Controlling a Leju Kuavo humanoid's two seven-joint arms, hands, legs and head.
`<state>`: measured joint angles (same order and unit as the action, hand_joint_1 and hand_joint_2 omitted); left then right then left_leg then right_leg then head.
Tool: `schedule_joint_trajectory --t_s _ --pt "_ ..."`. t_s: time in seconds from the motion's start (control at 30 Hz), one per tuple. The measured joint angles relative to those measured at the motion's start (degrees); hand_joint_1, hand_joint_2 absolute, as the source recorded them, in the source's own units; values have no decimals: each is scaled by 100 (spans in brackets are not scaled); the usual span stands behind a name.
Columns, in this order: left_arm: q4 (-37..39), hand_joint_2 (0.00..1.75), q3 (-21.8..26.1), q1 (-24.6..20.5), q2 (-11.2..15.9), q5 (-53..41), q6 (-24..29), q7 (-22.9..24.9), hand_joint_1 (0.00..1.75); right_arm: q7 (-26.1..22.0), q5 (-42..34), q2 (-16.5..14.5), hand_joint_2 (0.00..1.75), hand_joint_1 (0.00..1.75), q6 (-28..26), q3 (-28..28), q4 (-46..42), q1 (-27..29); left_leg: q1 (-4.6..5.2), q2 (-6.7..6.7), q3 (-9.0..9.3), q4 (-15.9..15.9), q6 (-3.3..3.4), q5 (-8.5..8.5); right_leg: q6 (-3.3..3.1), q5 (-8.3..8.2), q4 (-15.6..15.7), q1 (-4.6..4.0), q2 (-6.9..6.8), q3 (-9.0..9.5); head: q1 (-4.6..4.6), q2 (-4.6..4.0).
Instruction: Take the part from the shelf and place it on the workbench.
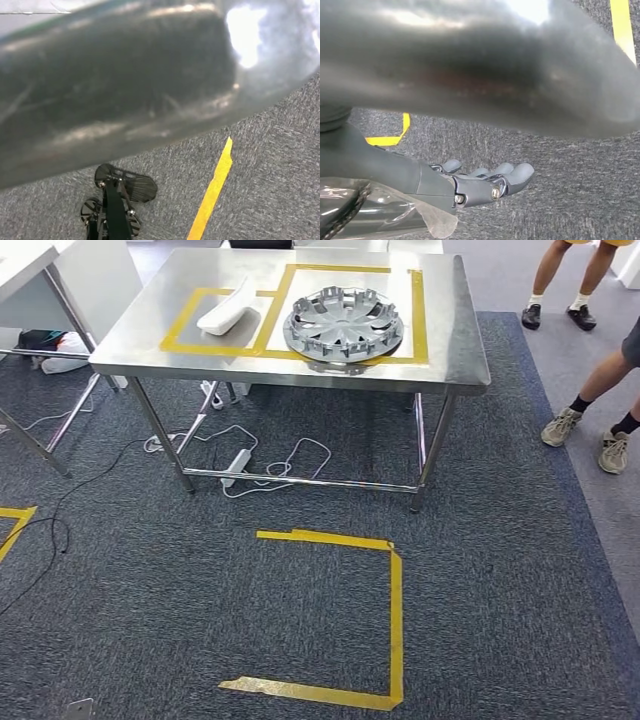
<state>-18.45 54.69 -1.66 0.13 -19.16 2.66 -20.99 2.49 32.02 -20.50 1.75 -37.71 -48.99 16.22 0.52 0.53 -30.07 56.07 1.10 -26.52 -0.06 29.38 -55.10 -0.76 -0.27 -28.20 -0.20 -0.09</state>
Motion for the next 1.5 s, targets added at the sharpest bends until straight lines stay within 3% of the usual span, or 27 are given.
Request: schedule_joint_trajectory --t_s 0.13,0.2,0.27,0.33,0.37,0.4,0.47,0.5,0.57,0.6,0.67,0.7,0.77,0.8,0.87,0.9,0.93,0.97,1.07,1.1,1.17,1.2,1.27,1.33,1.4,1.43,1.5 --pt "0 0 1 -6 5 -56 -12 13 0 -9 -1 0 0 0 7 -8 11 -5 13 -10 -37 15 62 19 38 -35 3 15 -17 20 -2 1" --pt "0 0 1 -28 -1 -109 -18 21 0 -24 -8 1 0 0 29 -17 5 2 -19 -26 -32 -79 89 89 75 41 -60 12 -15 -16 3 1" --pt "0 0 0 -65 -14 -157 -22 31 0 -30 -12 2 0 0 59 -27 -2 10 -59 -56 -54 -148 105 156 131 365 -493 32 7 -233 16 1" --pt "0 0 0 -85 -31 -194 -23 54 0 -19 -11 2 0 0 84 -30 -3 16 -71 -99 -127 -132 99 182 197 756 -1255 79 17 -576 22 1" --pt "0 0 0 -84 -41 -205 -22 69 0 -11 -10 2 0 0 92 -31 -3 21 -80 -129 -160 -117 83 194 229 841 -1528 105 17 -692 21 1" --pt "0 0 0 -82 -50 -214 -22 83 0 -5 -6 2 0 0 97 -32 -3 26 -95 -168 -193 -98 64 206 260 814 -1603 131 18 -712 19 0" --pt "0 0 0 -83 -61 -228 -23 102 0 -5 26 2 0 0 103 -37 -3 31 -138 -272 -258 -32 5 223 323 493 -1103 192 66 -424 21 0" --pt "-1 0 1 -87 -61 -236 -24 107 0 -17 62 2 0 0 110 -41 -1 24 -162 -327 -298 14 -35 226 350 361 -721 225 187 -213 25 0" --pt "-2 0 5 -95 -56 -252 -30 116 0 -68 184 2 0 0 131 -67 16 -3 -161 -433 -391 129 -131 223 305 239 -238 258 401 25 19 0" --pt "-2 0 11 -93 -51 -264 -37 119 0 -102 252 2 0 0 141 -89 33 -18 -155 -481 -427 155 -174 233 250 261 -203 252 444 34 15 0" --pt "-2 0 38 -68 -44 -299 -56 121 0 -175 382 2 0 0 146 -148 75 -45 -156 -573 -459 167 -237 269 137 237 -240 241 318 5 -1 0" --pt "-2 0 60 -43 -40 -323 -63 121 0 -210 440 2 0 0 144 -186 99 -64 -160 -542 -480 208 -256 238 94 220 -244 239 251 -1 -1 0" --pt "-2 0 102 -8 -31 -364 -74 120 0 -263 531 2 0 0 139 -257 138 -100 -161 -362 -609 551 -279 -26 21 182 -238 233 106 -21 -26 0" --pt "-2 0 112 -8 -28 -385 -79 119 0 -279 569 2 0 0 141 -288 157 -110 -155 -244 -731 888 -283 -256 -1 173 -238 216 27 -34 -38 0" --pt "-2 0 121 -29 -17 -414 -95 115 0 -298 646 2 0 0 155 -342 194 -113 -155 -151 -951 1571 -286 -629 -22 167 -240 183 -147 -61 -50 0" --pt "-2 0 132 -33 -5 -423 -109 114 0 -315 698 2 0 0 164 -373 213 -119 -155 -127 -975 1756 -279 -702 -26 166 -241 168 -239 -73 -49 0" --pt "-1 0 153 -28 17 -424 -126 112 0 -349 767 2 0 0 177 -406 232 -133 -154 -106 -891 1711 -264 -652 -28 167 -242 156 -317 -79 -49 1" --pt "-1 0 182 -20 51 -422 -145 111 0 -400 858 3 0 0 194 -448 251 -153 -148 -63 -709 1457 -237 -514 -28 167 -242 147 -387 -75 -49 1" --pt "0 0 288 -33 169 -414 -191 105 0 -559 1111 10 0 0 246 -594 321 -221 -64 300 -132 437 -126 -177 0 178 -250 107 -569 -33 -54 0" --pt "1 0 319 -41 201 -412 -199 103 0 -588 1158 15 0 0 257 -634 345 -240 -34 373 -80 286 -97 -169 20 180 -253 94 -630 -25 -54 1" --pt "3 0 379 -24 254 -409 -209 99 0 -633 1224 28 0 0 274 -699 388 -284 -14 304 -108 217 -51 -179 74 178 -243 82 -750 -11 -60 1" --pt "7 0 408 4 274 -409 -214 100 0 -661 1263 33 0 0 279 -723 405 -307 -25 247 -115 191 -23 -159 106 200 -248 88 -736 -12 -59 2" --pt "16 0 465 20 310 -408 -233 102 0 -748 1383 50 0 0 286 -795 457 -363 -56 126 -117 137 45 -108 163 395 -496 100 -458 -128 -37 1" --pt "26 0 543 -11 349 -409 -259 106 0 -843 1574 74 0 0 295 -932 582 -431 -63 -11 -150 129 99 -69 181 754 -1204 109 -108 -480 -13 0" --pt "33 0 623 -22 388 -409 -273 111 0 -895 1721 89 0 0 303 -1062 710 -481 -51 -165 -178 132 122 -48 183 934 -1832 111 -1 -808 -14 0" --pt "37 0 654 -13 405 -408 -276 116 0 -905 1751 91 0 0 304 -1103 750 -497 -44 -245 -182 133 122 -42 177 859 -1867 110 16 -846 -15 0" --pt "42 0 700 2 433 -397 -282 125 0 -931 1804 95 0 0 305 -1163 812 -538 -36 -404 -179 141 109 -30 144 454 -1328 111 99 -624 -15 0"
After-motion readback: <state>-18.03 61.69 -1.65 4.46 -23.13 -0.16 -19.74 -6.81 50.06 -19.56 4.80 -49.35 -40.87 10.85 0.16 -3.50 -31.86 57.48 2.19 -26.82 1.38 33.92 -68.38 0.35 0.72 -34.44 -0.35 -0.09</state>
